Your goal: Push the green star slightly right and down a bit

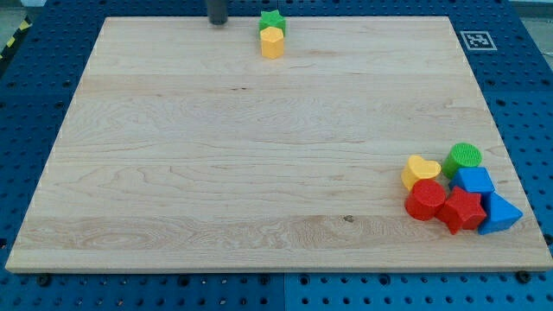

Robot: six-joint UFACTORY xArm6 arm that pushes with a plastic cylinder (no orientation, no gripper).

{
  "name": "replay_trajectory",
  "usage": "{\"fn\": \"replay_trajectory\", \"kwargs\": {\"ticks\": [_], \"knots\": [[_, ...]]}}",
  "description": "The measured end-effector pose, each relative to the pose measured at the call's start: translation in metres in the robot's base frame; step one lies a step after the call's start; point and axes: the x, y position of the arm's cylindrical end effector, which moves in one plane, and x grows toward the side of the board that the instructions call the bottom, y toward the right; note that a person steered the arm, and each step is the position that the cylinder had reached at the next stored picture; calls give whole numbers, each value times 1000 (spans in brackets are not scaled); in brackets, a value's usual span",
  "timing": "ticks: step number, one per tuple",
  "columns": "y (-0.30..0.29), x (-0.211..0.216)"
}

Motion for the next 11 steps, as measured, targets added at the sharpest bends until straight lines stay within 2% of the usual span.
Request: {"fn": "replay_trajectory", "kwargs": {"ticks": [2,4,5,8,11], "knots": [[68,7],[102,65],[137,92],[157,57],[201,74]]}}
